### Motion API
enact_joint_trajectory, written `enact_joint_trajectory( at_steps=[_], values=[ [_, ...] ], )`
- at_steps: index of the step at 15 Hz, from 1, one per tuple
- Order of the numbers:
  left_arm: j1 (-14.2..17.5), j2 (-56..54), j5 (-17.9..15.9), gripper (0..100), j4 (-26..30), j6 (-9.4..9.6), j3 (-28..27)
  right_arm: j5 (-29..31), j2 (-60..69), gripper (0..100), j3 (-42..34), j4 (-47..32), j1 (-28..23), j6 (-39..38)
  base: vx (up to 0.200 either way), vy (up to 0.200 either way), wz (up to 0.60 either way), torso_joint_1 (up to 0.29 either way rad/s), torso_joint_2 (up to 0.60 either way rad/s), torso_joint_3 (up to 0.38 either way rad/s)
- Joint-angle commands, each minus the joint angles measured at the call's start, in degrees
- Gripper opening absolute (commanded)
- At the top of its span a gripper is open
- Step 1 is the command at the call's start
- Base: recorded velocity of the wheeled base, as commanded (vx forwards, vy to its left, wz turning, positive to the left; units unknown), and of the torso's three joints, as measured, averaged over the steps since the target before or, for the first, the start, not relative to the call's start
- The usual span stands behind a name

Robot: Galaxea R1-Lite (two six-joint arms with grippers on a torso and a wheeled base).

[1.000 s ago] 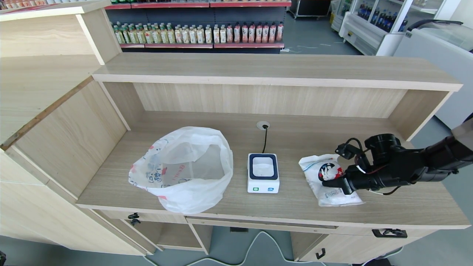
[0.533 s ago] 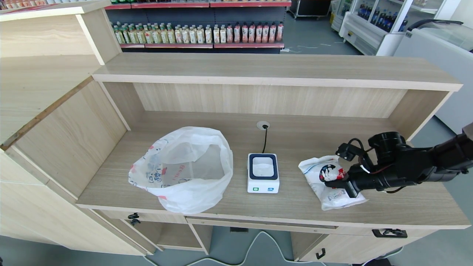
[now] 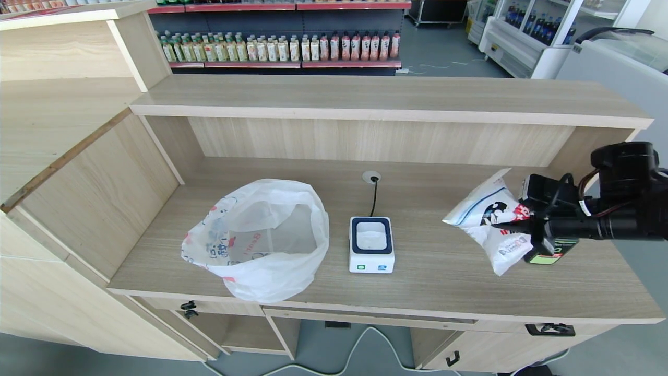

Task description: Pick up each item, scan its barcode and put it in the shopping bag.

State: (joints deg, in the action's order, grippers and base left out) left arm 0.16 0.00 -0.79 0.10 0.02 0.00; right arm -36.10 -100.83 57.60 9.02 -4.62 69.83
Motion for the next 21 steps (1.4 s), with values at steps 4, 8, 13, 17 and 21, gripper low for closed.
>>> enact_joint_trajectory(
  at_steps=[4,8,13,17,21],
  values=[
    [0.0,0.0,0.0,100,0.0,-0.02,0.0,-0.6,14.3,0,-5.8,17.5,-5.1,12.3,0.000,0.000,0.00,0.000,0.00,0.000],
    [0.0,0.0,0.0,100,0.0,-0.02,0.0,-9.3,29.2,0,-13.2,27.2,-5.0,12.1,0.000,0.000,0.00,0.000,0.00,0.000],
    [0.0,0.0,0.0,100,0.0,-0.02,0.0,-13.2,47.0,0,-34.1,50.8,-3.7,17.4,0.000,0.000,0.00,0.000,0.00,0.000],
    [0.0,0.0,0.0,100,0.0,-0.02,0.0,-14.1,51.1,0,-41.0,71.6,-1.6,31.8,0.000,0.000,0.00,0.000,0.00,0.000],
    [0.0,0.0,0.0,100,0.0,-0.02,0.0,-21.0,50.6,0,-41.2,70.4,1.2,55.2,0.000,0.000,0.00,0.000,0.00,0.000]
  ],
)
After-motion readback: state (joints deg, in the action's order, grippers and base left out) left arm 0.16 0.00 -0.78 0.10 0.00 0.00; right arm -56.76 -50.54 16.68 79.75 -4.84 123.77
